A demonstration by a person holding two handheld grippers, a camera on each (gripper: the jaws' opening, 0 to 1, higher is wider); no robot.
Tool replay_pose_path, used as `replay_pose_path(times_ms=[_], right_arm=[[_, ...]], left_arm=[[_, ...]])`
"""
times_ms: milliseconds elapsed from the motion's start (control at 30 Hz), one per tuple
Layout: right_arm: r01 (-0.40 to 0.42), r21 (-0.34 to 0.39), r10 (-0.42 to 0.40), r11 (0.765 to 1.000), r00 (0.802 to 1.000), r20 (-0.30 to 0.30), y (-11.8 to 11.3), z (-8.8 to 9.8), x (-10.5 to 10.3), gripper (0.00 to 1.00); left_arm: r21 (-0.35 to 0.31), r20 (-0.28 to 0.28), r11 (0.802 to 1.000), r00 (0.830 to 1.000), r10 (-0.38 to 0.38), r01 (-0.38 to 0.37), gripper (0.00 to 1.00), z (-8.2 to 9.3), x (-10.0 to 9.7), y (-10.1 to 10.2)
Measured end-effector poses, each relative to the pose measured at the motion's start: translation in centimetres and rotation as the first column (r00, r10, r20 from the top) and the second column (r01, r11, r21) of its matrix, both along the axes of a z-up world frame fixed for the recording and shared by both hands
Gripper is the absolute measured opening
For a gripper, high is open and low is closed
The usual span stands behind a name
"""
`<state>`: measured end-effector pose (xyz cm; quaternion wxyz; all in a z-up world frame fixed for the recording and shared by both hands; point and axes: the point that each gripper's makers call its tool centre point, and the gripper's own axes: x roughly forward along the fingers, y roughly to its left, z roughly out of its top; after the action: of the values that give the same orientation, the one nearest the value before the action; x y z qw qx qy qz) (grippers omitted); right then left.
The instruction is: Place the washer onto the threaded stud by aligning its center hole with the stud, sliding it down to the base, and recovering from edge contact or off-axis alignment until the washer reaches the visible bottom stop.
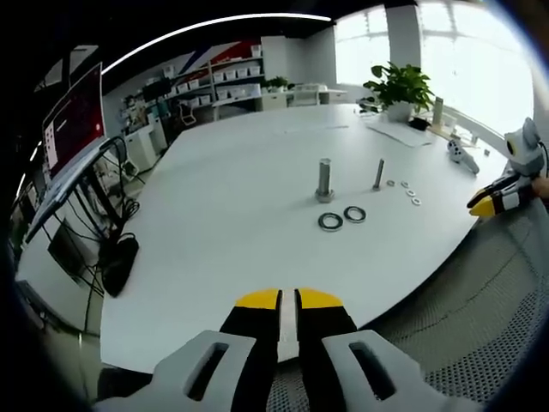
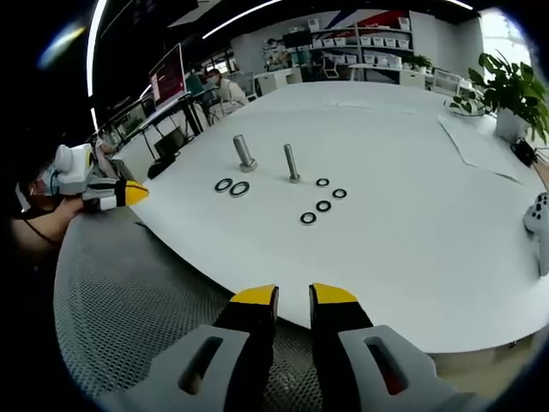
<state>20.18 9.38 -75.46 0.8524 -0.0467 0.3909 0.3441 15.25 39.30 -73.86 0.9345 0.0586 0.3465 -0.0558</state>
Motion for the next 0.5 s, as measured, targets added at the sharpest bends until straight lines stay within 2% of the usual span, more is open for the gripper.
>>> replay_pose_path(times_ms=[67, 133, 167, 233, 267, 300, 367, 433, 500], right_arm=[[0.0, 0.003, 0.0, 1.0, 1.0, 0.001, 0.0, 0.0, 0.0, 0.17], [0.001, 0.01, -0.001, 1.0, 1.0, 0.005, 0.1, 0.1, 0.0, 0.17], [0.004, 0.011, -0.004, 1.0, 1.0, 0.006, 0.1, 0.2, 0.0, 0.17], [0.009, 0.001, -0.009, 1.0, 1.0, -0.003, -0.1, 0.0, 0.0, 0.17], [0.013, -0.002, -0.013, 1.0, 1.0, -0.005, -0.2, 0.0, 0.0, 0.17], [0.021, -0.004, -0.021, 1.0, 1.0, -0.005, -0.3, -0.1, 0.1, 0.17], [0.026, -0.004, -0.026, 1.0, 1.0, -0.006, -0.3, -0.1, 0.1, 0.17], [0.022, -0.008, -0.022, 1.0, 1.0, -0.009, -0.3, -0.1, 0.1, 0.17], [0.022, -0.008, -0.022, 1.0, 1.0, -0.009, -0.3, -0.1, 0.1, 0.17]], left_arm=[[0.02, -0.026, 0.997, 0.996, -0.08, 0.08, 0.12, -0.4, -0.1, -1.1], [0.025, -0.048, 0.994, 0.993, -0.109, 0.111, 0.15, -0.7, -0.3, -1.5], [0.022, -0.078, 0.991, 0.988, -0.132, 0.134, 0.17, -1.0, -0.6, -1.8], [0.04, -0.144, 0.971, 0.963, -0.228, 0.236, 0.26, -1.6, -1.2, -2.6], [0.064, -0.154, 0.961, 0.954, -0.256, 0.268, 0.3, -1.6, -0.9, -2.6], [0.059, -0.166, 0.954, 0.945, -0.282, 0.295, 0.32, -1.7, -0.9, -2.8], [0.04, -0.205, 0.937, 0.921, -0.331, 0.346, 0.32, -1.9, -1.0, -3.3], [0.071, -0.241, 0.915, 0.897, -0.37, 0.396, 0.3, -2.0, -0.4, -3.2], [0.065, -0.225, 0.904, 0.888, -0.4, 0.424, 0.28, -1.9, 0.7, -3.6]])
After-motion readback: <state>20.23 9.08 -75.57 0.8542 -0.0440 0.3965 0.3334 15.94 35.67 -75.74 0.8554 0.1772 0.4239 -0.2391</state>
